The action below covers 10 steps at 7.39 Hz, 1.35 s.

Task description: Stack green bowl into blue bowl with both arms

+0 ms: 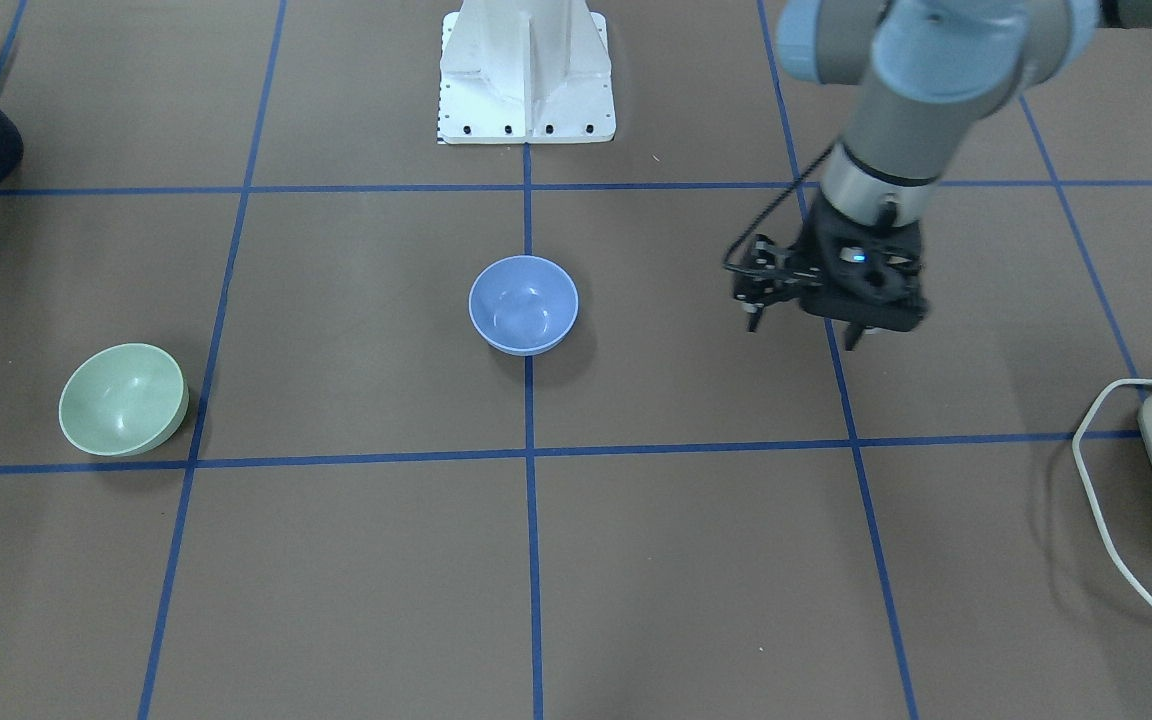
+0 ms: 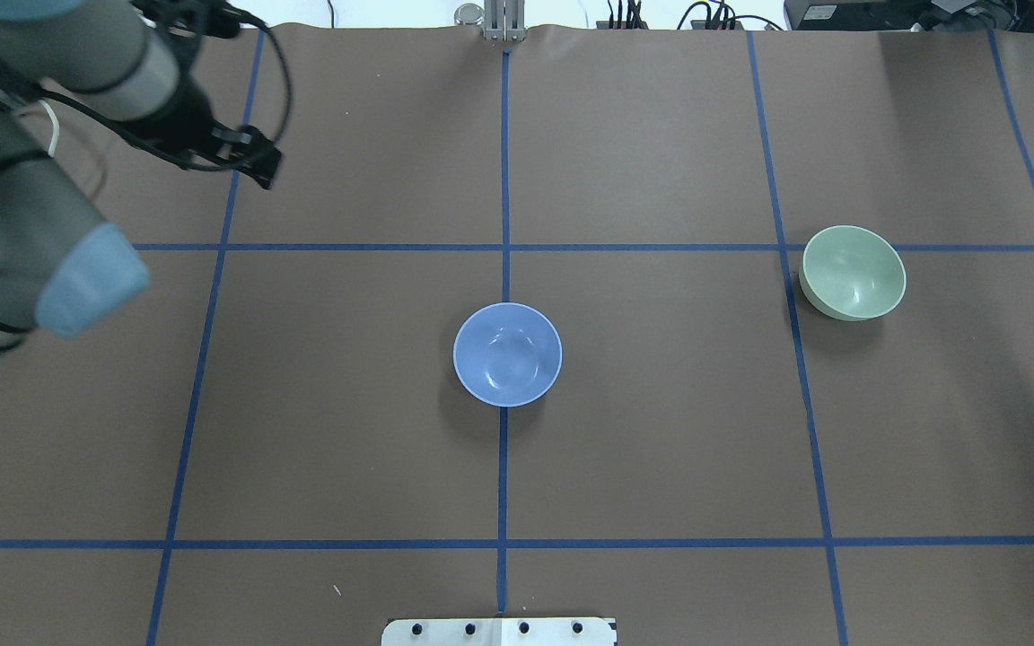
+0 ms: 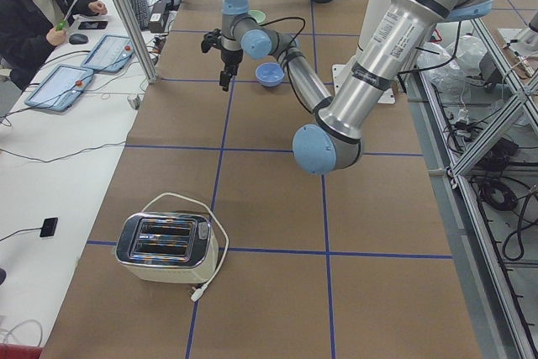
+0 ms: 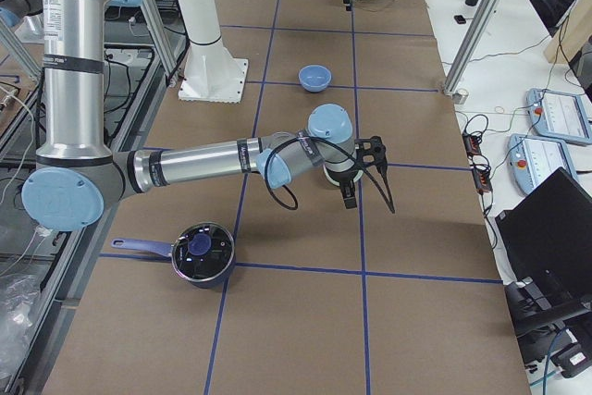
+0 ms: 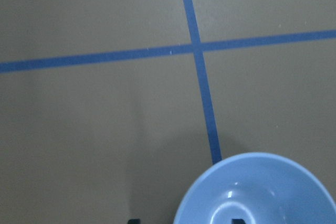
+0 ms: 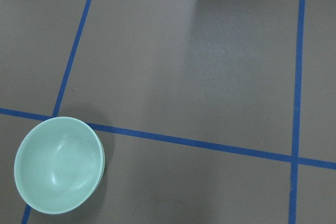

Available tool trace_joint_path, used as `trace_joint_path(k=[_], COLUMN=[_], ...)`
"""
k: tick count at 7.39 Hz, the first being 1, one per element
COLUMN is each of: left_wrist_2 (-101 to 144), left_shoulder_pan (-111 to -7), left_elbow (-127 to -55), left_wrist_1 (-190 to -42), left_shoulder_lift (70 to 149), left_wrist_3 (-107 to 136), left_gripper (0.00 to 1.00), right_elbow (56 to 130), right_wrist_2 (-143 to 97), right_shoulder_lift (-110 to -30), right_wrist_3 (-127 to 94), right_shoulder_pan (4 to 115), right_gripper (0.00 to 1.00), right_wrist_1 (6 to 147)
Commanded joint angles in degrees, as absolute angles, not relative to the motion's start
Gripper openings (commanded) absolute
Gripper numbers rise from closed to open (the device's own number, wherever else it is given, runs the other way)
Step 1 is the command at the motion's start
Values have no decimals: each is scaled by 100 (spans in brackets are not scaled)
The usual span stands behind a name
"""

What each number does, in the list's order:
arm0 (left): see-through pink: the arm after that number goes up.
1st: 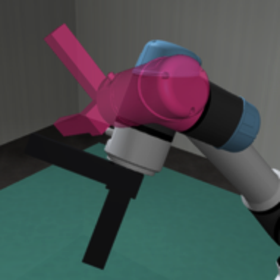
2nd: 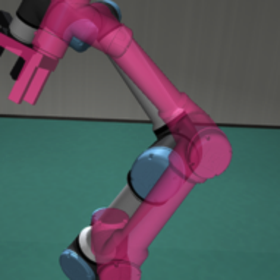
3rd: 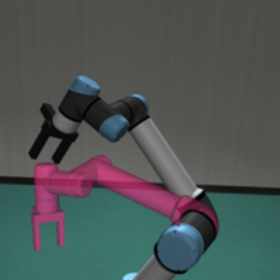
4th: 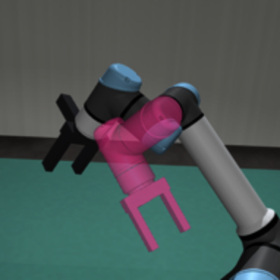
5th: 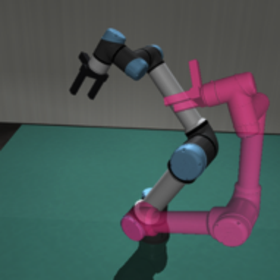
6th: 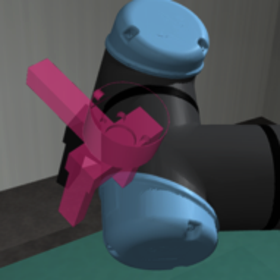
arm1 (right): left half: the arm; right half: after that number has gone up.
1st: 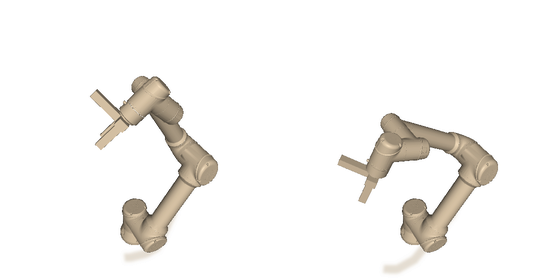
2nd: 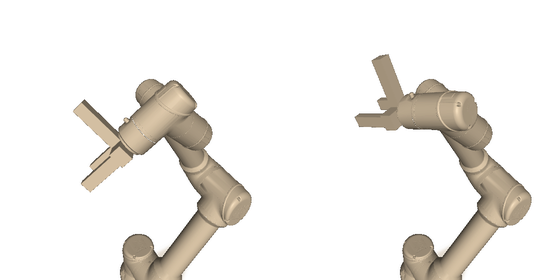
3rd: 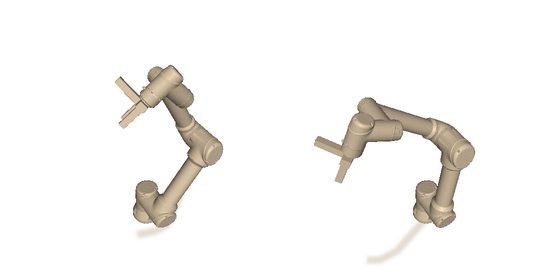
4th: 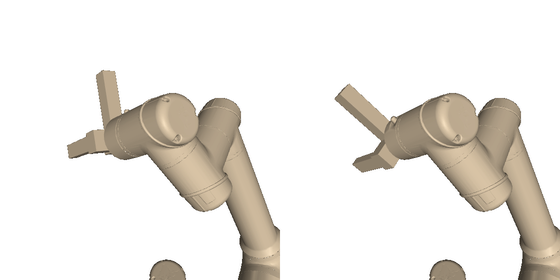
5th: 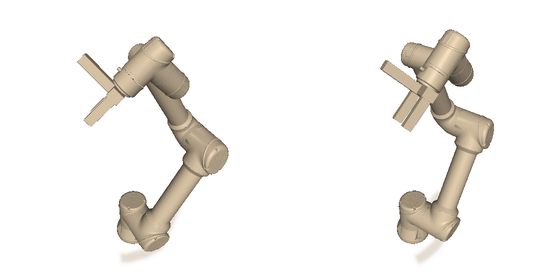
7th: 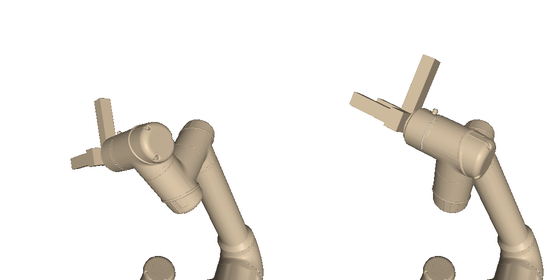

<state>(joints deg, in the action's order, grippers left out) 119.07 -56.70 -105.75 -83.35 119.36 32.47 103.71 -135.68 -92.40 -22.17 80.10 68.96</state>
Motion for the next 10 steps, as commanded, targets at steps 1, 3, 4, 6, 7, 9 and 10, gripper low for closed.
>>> trace_joint_path(k=[1, 3, 4, 6, 7, 9, 10], left_wrist_2=[12469, 12724, 13014, 13569, 13570, 13518, 13518], left_shoulder_pan=[-7139, -8413, -9038, -9666, -9703, -9703, -9694], left_elbow=[-10443, -10065, -9985, -9818, -9852, -9826, -9844], left_wrist_1=[-8305, -7904, -7884, -7953, -7928, -7919, -7919], left_shoulder_lift=[10721, 10171, 9603, 8881, 8851, 8859, 8868], left_wrist_3=[524, -760, -1043, -1081, -1072, -1002, -1002], left_gripper=[99, 99, 99, 99, 99, 99, 99], right_elbow=[10380, 10380, 10380, 10362, 10362, 10293, 10014], right_wrist_2=[-13334, -13071, -12800, -12745, -12692, -12325, -12253], right_shoulder_lift=[-8766, -8245, -8262, -8367, -8367, -8367, -8376], right_wrist_3=[-2391, -2391, -2399, -2399, -2460, -3433, -3454], right_shoulder_pan=[7639, 7219, 7094, 6857, 6742, 6208, 6083], right_gripper=[100, 100, 100, 100, 100, 100, 97], right_wrist_1=[7571, 8208, 8200, 8130, 8130, 7694, 7308])
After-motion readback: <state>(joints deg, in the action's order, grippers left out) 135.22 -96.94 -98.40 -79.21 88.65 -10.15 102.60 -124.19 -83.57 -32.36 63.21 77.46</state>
